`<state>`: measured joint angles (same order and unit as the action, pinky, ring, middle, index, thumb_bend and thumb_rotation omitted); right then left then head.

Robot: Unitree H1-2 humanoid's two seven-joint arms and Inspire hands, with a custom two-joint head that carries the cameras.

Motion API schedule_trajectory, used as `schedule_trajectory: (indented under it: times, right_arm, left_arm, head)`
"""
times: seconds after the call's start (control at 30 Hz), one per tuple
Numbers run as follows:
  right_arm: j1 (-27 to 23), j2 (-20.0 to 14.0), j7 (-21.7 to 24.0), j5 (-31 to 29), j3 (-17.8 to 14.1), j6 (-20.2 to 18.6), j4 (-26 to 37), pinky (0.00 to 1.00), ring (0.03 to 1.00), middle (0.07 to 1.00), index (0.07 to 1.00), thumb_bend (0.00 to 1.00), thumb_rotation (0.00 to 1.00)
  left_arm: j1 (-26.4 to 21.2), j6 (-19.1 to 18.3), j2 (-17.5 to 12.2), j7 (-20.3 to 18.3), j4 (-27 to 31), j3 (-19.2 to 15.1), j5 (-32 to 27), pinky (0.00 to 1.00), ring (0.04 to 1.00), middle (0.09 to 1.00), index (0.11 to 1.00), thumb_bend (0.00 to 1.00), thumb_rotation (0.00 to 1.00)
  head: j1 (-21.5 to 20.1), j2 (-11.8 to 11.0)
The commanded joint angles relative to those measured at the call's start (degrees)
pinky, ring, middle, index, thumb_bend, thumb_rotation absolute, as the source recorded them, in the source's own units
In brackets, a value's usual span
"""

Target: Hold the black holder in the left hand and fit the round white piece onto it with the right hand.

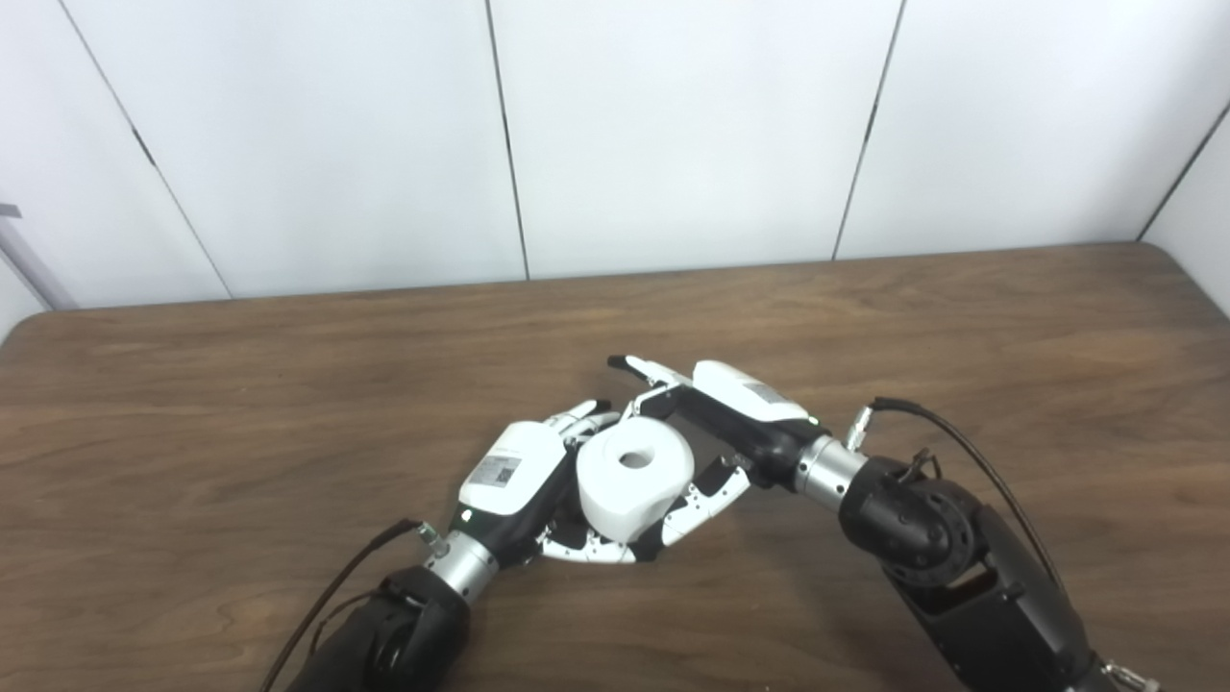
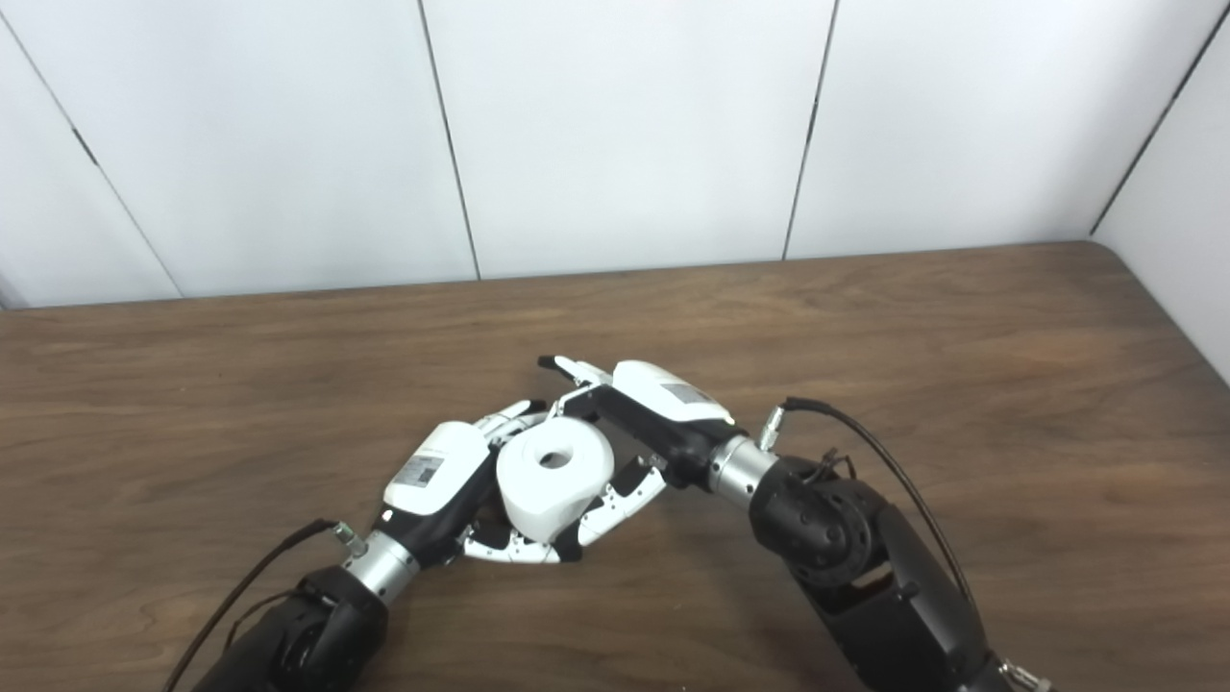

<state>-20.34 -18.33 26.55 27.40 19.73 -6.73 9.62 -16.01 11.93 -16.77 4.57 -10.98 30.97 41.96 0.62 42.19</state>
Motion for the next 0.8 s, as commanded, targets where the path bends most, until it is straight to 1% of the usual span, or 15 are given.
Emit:
schedule_trajectory:
  times: [0.0, 0.07, 0.27, 0.6, 0.77]
  right_arm:
    - [-2.5, -1.5, 0.9, -0.5, -1.2, -1.1, 1.2, 0.78, 1.000, 1.000, 1.000, 1.00, 0.34]
    - [-3.0, -2.0, 2.0, -1.1, -1.1, -1.1, 1.1, 0.80, 1.000, 1.000, 1.000, 1.00, 0.34]
    - [-4.4, -3.4, 5.3, -2.2, -0.8, -2.5, 1.6, 0.80, 1.000, 1.000, 1.000, 1.00, 0.35]
    - [-6.1, -3.6, 6.6, -2.7, -0.6, -4.9, 1.6, 0.81, 1.000, 1.000, 1.000, 1.00, 0.35]
    - [-6.6, -3.9, 7.0, -3.4, -1.0, -5.0, 1.4, 0.83, 1.000, 1.000, 1.000, 1.00, 0.35]
  left_arm:
    - [4.1, -1.8, -1.3, -5.6, -3.6, 2.9, 2.8, 0.86, 0.933, 0.864, 0.480, 0.52, 0.06]
    - [4.2, -1.9, -1.4, -5.6, -3.5, 3.0, 2.8, 0.87, 0.935, 0.866, 0.480, 0.52, 0.06]
    - [4.2, -1.6, -1.4, -5.3, -3.5, 3.0, 2.9, 0.86, 0.929, 0.862, 0.480, 0.52, 0.06]
    - [4.2, -2.1, -1.3, -6.0, -3.4, 3.0, 2.8, 0.87, 0.936, 0.868, 0.480, 0.52, 0.06]
    - [4.1, -2.1, -1.4, -5.7, -3.6, 3.1, 3.2, 0.86, 0.935, 0.866, 0.480, 0.52, 0.06]
  head:
    - [0.0, 0.1]
    - [0.0, 0.1]
    - [-0.1, 0.2]
    - [0.0, 0.2]
    - [0.0, 0.3]
